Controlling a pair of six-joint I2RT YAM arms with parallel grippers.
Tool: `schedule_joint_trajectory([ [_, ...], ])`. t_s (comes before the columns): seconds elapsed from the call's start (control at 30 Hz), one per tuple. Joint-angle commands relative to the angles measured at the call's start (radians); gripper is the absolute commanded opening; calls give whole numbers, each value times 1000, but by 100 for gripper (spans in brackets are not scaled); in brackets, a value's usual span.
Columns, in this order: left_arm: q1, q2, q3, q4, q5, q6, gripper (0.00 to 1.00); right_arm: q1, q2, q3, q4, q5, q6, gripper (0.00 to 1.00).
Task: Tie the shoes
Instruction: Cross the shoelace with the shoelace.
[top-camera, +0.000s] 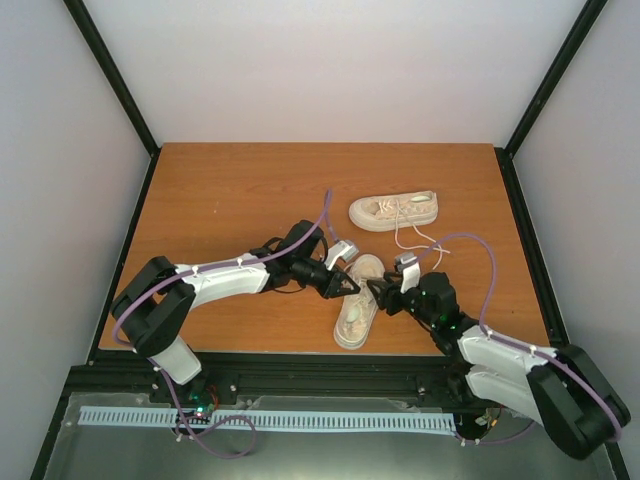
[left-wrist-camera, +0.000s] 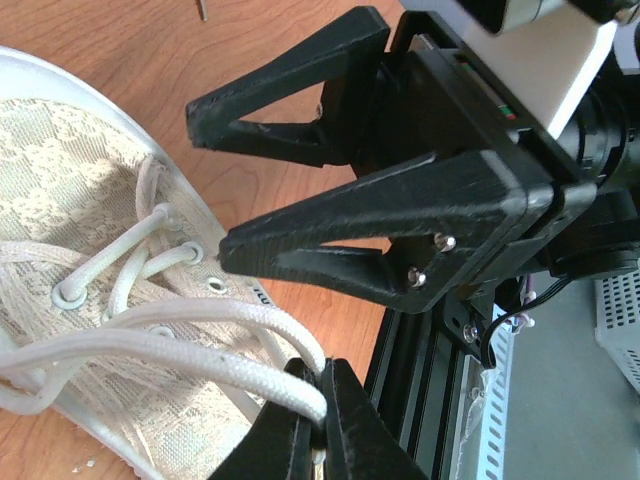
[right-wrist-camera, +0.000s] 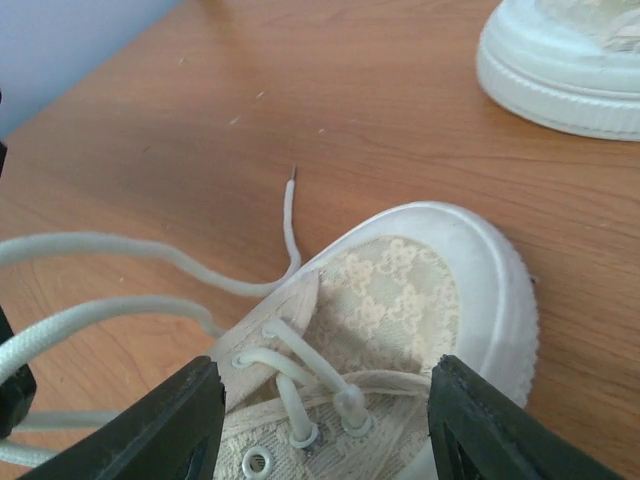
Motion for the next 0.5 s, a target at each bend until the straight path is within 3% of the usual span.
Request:
schedule_joint_trajectory([
  [0.0,4,-38,-3,33,32,19,1,-7,84,16,166,-107,-76,56],
  [0.47,4,-42,0,43,44,6,1,10,309,77,298,-242,-245,48],
])
